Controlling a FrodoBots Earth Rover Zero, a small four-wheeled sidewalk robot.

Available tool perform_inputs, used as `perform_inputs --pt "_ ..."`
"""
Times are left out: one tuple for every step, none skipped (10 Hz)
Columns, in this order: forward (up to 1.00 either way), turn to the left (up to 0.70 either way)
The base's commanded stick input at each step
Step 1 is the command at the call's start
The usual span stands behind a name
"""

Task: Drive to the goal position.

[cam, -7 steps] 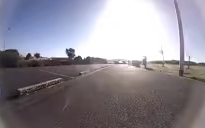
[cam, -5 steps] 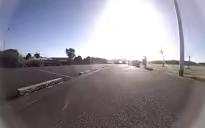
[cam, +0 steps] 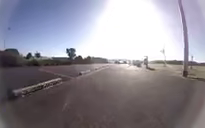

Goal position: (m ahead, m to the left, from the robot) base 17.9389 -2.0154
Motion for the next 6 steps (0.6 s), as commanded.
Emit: perform_inputs --pt "0.7 0.0" --pt "0.7 0.0" --pt "0.7 0.0" --pt "0.7 0.0" --pt "0.7 0.0" --pt "0.7 -0.24"
